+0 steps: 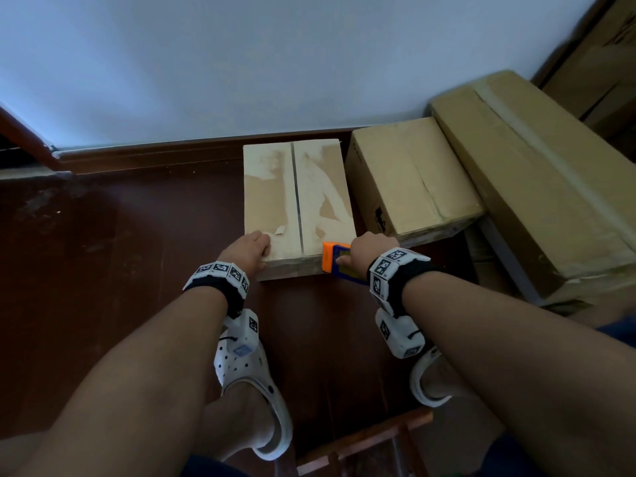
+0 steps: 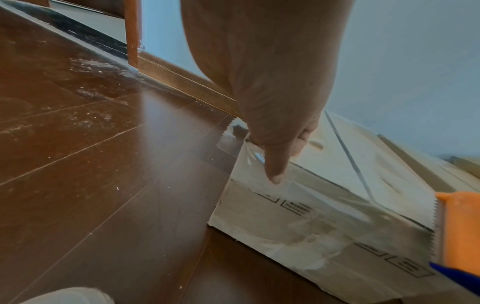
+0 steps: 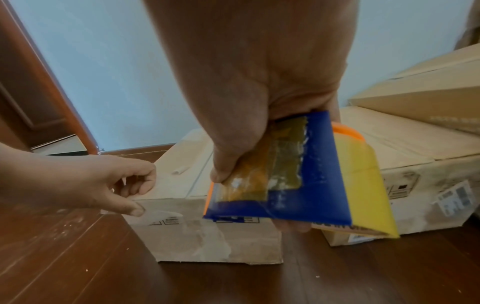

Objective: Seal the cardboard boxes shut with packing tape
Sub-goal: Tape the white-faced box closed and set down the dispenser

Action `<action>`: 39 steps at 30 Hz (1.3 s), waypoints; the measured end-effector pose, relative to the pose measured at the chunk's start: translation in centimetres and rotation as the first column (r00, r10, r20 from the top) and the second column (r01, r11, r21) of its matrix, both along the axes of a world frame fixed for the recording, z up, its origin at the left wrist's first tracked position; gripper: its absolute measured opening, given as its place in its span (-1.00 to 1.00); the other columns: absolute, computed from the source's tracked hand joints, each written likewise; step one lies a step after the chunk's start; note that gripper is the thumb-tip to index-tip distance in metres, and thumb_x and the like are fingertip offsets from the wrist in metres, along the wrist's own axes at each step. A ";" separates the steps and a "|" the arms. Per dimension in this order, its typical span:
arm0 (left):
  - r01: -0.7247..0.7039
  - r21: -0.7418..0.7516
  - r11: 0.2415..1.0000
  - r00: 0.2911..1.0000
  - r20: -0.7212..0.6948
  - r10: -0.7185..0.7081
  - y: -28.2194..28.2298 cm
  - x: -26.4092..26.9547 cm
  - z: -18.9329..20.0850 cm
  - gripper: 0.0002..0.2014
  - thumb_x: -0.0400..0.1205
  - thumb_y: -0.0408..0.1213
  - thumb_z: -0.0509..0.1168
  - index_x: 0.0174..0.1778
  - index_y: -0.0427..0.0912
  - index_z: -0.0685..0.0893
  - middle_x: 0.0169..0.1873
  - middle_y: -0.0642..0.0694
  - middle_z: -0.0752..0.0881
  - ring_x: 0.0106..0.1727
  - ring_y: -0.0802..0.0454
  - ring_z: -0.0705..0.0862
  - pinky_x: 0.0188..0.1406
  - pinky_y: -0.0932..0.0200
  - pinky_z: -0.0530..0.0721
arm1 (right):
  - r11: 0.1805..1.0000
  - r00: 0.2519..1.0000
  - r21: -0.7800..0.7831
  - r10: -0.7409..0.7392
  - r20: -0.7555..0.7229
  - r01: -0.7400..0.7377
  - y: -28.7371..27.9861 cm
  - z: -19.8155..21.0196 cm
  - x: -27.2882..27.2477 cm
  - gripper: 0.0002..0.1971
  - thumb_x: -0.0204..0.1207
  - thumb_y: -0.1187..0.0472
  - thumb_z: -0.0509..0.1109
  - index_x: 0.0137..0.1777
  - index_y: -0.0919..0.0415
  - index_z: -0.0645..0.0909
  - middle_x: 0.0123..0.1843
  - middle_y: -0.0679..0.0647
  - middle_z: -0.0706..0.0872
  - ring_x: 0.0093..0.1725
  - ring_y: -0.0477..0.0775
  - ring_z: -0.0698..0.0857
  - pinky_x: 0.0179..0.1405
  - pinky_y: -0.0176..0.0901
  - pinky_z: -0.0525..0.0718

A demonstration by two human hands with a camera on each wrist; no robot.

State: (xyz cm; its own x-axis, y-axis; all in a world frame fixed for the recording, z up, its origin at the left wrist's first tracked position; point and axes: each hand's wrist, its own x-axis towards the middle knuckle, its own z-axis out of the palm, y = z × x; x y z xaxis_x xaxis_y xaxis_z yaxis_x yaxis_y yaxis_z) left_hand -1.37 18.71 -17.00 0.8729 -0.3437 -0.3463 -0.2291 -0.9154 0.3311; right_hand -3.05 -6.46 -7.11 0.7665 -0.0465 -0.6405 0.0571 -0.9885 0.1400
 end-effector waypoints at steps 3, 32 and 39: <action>-0.017 -0.015 1.000 1.000 0.008 0.017 0.1 -0.2 -0.1 -0.72 0.47 -0.32 0.44 -0.16 -0.04 0.42 -0.10 0.05 0.45 -0.07 0.04 0.46 -0.01 0.04 0.56 | 1.000 0.999 0.006 -0.023 -0.036 0.024 0.6 -0.3 0.4 -0.51 0.59 -0.27 0.22 -0.11 0.21 0.57 -0.30 0.07 0.54 -0.35 0.06 0.56 -0.28 -0.11 0.51; -0.044 -0.024 0.999 0.993 0.109 0.046 -0.2 -1.0 -0.4 -0.72 0.46 -0.43 0.47 -0.07 -0.19 0.49 -0.01 -0.21 0.53 -0.02 -0.18 0.51 0.00 0.02 0.45 | 0.995 0.994 0.100 -0.026 0.102 0.016 -1.6 1.1 -5.7 -0.40 0.58 -0.35 0.12 -0.39 0.17 0.44 -0.36 0.05 0.51 -0.44 0.03 0.50 -0.37 -0.11 0.47; -0.060 -0.043 0.997 0.991 0.115 0.065 -0.1 -1.1 -0.6 -0.70 0.45 -0.44 0.46 -0.11 -0.10 0.45 -0.07 -0.08 0.49 -0.08 -0.02 0.44 -0.03 0.10 0.44 | 0.996 0.996 0.088 -0.028 0.088 0.020 -1.4 0.5 -3.8 -0.42 0.60 -0.32 0.14 -0.40 0.18 0.43 -0.34 0.06 0.51 -0.41 0.04 0.53 -0.33 -0.10 0.54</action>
State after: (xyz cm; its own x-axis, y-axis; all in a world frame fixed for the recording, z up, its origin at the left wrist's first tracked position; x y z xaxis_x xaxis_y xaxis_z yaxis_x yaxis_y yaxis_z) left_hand -2.48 18.58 -17.57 0.9268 -0.2984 -0.2282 -0.2106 -0.9158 0.3419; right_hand -6.85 -7.89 -6.60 0.8200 -0.0123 -0.5722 0.0247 -0.9981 0.0569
